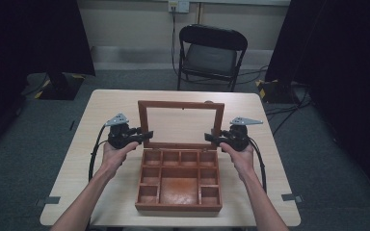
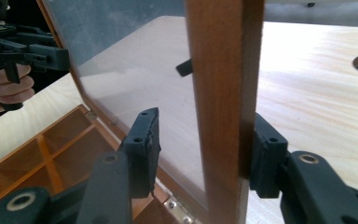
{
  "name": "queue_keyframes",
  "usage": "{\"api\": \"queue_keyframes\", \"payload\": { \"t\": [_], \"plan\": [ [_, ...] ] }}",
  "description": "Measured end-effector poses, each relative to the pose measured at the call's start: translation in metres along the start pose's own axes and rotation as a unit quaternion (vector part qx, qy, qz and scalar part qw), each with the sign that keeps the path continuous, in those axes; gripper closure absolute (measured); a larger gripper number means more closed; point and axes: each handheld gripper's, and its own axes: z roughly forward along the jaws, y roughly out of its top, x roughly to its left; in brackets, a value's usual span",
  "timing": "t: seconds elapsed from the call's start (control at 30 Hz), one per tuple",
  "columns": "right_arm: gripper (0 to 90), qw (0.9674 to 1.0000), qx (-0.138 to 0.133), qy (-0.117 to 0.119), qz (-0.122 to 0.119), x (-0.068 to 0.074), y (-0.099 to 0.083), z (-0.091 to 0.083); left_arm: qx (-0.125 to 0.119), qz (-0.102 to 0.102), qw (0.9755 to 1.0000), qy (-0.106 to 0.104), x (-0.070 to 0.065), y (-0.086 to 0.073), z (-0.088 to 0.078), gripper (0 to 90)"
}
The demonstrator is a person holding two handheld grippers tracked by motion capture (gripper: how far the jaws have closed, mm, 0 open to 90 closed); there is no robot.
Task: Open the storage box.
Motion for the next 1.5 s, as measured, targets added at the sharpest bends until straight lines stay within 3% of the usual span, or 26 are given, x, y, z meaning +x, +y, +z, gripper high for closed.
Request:
{"api": "queue_keyframes", "payload": {
  "t": [0.27, 0.4, 1.03, 1.33, 1.47, 1.5],
  "plan": [
    [56.2, 0.9999, -0.006, -0.009, 0.001, -0.006, -0.002, 0.004, 0.007, -0.010, 0.9999, 0.009, 0.005, -0.005, 0.004, 57.8],
    [57.5, 0.9999, -0.010, -0.002, 0.011, -0.010, -0.003, 0.005, 0.008, -0.017, 0.9998, 0.006, 0.007, -0.008, 0.006, 56.8],
    [56.9, 0.9996, -0.007, -0.008, 0.026, -0.016, -0.004, 0.010, 0.017, -0.029, 0.9993, 0.016, 0.012, -0.009, 0.017, 57.4],
    [55.6, 0.9994, -0.007, -0.010, 0.032, -0.018, -0.005, 0.013, 0.027, -0.041, 0.9987, 0.010, 0.016, -0.011, 0.022, 57.2],
    [53.9, 0.9994, -0.004, -0.013, 0.030, -0.018, -0.002, 0.014, 0.028, -0.044, 0.9986, 0.008, 0.018, -0.011, 0.022, 57.4],
    [51.8, 0.9996, 0.003, -0.021, 0.019, -0.016, 0.000, 0.016, 0.028, -0.047, 0.9985, 0.008, 0.018, -0.011, 0.023, 57.5]
  ]
}}
